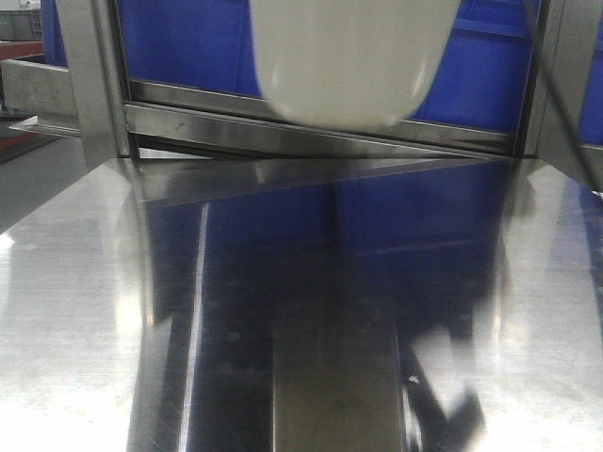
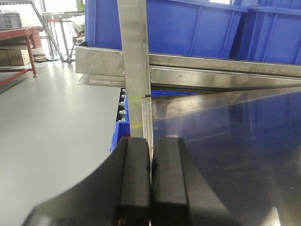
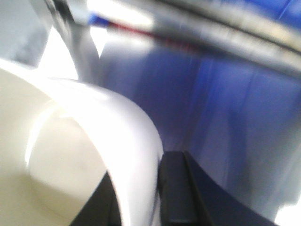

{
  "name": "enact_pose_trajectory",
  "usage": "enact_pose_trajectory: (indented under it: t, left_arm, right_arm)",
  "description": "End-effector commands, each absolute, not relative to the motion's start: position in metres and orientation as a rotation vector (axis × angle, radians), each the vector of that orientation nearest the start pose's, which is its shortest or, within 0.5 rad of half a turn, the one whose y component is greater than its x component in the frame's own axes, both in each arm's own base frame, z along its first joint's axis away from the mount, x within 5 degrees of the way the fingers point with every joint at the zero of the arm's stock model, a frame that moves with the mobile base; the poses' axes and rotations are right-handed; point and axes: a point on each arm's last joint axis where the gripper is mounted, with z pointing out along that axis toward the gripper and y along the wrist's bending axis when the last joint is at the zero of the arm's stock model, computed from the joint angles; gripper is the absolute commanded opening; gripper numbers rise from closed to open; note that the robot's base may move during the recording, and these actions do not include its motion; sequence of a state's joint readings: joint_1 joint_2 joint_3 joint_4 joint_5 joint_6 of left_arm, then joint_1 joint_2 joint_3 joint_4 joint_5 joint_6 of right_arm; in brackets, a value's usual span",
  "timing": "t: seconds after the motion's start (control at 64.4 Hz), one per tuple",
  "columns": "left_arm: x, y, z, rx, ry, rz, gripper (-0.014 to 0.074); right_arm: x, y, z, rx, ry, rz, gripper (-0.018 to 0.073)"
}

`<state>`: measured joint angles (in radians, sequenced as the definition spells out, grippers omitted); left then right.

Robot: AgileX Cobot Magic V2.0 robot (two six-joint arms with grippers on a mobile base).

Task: Move white bin to right shelf second layer
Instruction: 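Close the right gripper on the rim and lift the bin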

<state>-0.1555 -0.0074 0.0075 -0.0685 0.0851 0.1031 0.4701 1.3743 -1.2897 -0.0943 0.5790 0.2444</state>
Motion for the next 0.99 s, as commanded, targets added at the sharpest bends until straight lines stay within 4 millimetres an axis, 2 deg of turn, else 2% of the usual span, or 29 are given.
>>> enact_pose_trajectory:
  t: [0.0,0.109,0.248,0.45,0.668,0.808,0.978]
  left_arm:
    - [0.056,-0.009,0.199,0.140,1.501,-0.109,0.0085]
    - [0.056,-0.009,0.199,0.140,1.501,-0.109,0.0085]
    - [0.056,-0.009,0.199,0.140,1.501,-0.109,0.0085]
    - [0.056,-0.009,0.199,0.140,1.501,-0.109,0.0085]
    - [0.056,-0.009,0.199,0.140,1.501,-0.109,0.0085]
    - [0.056,-0.009,0.199,0.140,1.501,-0.109,0.0085]
    - [0.056,-0.009,0.199,0.140,1.501,-0.109,0.0085]
  right_arm:
    - [0.254,0.119,0.426,-0.286,1.907,0.326,0.0057]
    - [0.230,0.100,0.433,-0.253,1.848,0.322,0.0057]
    - [0.202,0.073,0.427,-0.195,1.797,0.296,0.0057]
    - [0.152,0.037,0.402,-0.099,1.728,0.236,0.0057]
    - [0.099,0.016,0.369,-0.026,1.673,0.214,0.0057]
    - [0.082,0.011,0.350,0.006,1.656,0.211,0.0057]
    - [0.076,0.010,0.345,0.008,1.642,0.210,0.0057]
